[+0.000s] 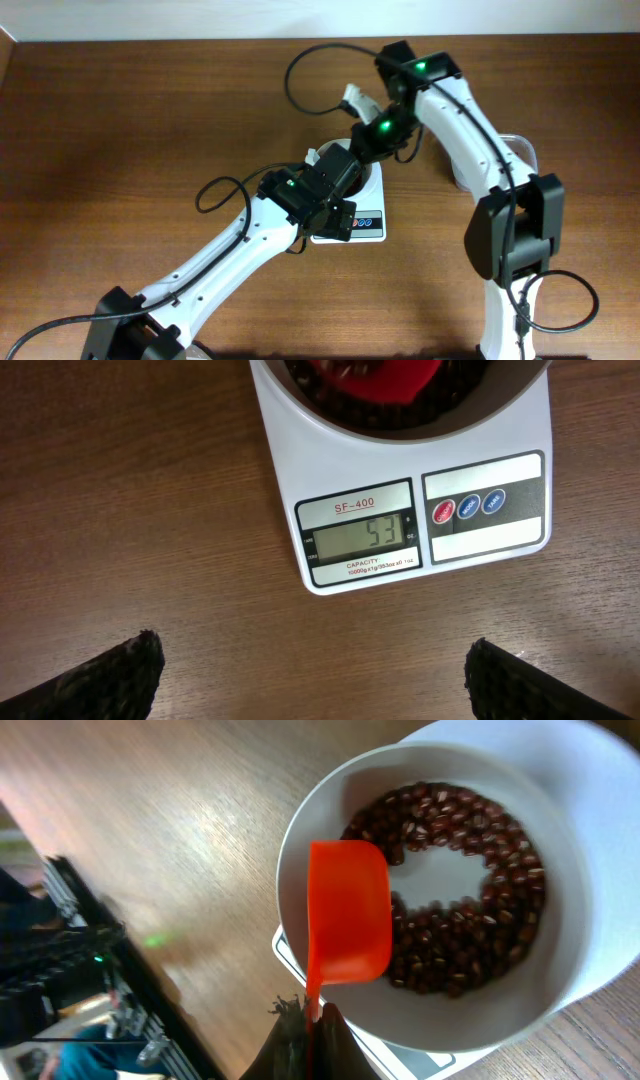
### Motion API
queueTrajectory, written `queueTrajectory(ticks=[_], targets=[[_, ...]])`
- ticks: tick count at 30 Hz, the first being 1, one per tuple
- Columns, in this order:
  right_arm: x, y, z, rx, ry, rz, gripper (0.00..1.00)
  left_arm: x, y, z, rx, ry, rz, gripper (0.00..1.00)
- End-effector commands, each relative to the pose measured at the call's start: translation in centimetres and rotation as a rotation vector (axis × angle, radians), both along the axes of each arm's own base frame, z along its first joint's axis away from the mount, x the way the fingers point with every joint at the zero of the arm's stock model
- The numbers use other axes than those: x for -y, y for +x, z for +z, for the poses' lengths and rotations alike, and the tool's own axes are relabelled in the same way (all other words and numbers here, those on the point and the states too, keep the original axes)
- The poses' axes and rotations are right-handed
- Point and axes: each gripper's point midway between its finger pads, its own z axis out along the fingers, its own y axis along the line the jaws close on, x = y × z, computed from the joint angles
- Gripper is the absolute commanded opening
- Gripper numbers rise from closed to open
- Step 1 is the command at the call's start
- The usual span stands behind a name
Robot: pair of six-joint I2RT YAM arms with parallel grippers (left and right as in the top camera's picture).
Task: Scoop item into bowl and weigh 50g on scale
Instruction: 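Tip the scoop over the bowl to pour beans with the right gripper, then pull the scoop back from the bowl with the right gripper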
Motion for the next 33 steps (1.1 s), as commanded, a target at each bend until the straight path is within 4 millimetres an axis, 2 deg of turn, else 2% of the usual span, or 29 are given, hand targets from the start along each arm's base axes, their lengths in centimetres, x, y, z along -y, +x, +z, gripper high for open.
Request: queueTrajectory(ticks=[1,6,16,19,23,26,33], targets=[[0.4,0.4,1.6,-0.062,0.146,-0.056,0.04,-0.1,0.0,0.0,0.006,0.007,0.004,0.99],[1.5,1.1,2.3,-0.080,0.199,-0.098,0.04,-0.1,0.0,0.0,0.007,0.006,0.004,0.99],[1.3,1.0,3.1,-0.076,0.223,-0.095,0.04,-0.1,0.0,0.0,0.007,0.006,0.004,0.99],[1.2,1.2,4.2,-0.053,0.229,-0.090,0.04,-0.1,0.0,0.0,0.006,0.007,0.004,0.99],[1.1,2.0,7.1,0.018,0.243,-0.077,0.04,-0.1,0.0,0.0,0.007,0.006,0.005,0.99],[1.1,2.4,8.3,0.055,0.249,-0.073,0.04,-0.1,0.0,0.0,0.006,0.007,0.005,0.99],[1.5,2.7,7.9,0.077,0.208,-0.077,0.04,-0.1,0.0,0.0,0.007,0.006,0.005,0.99]])
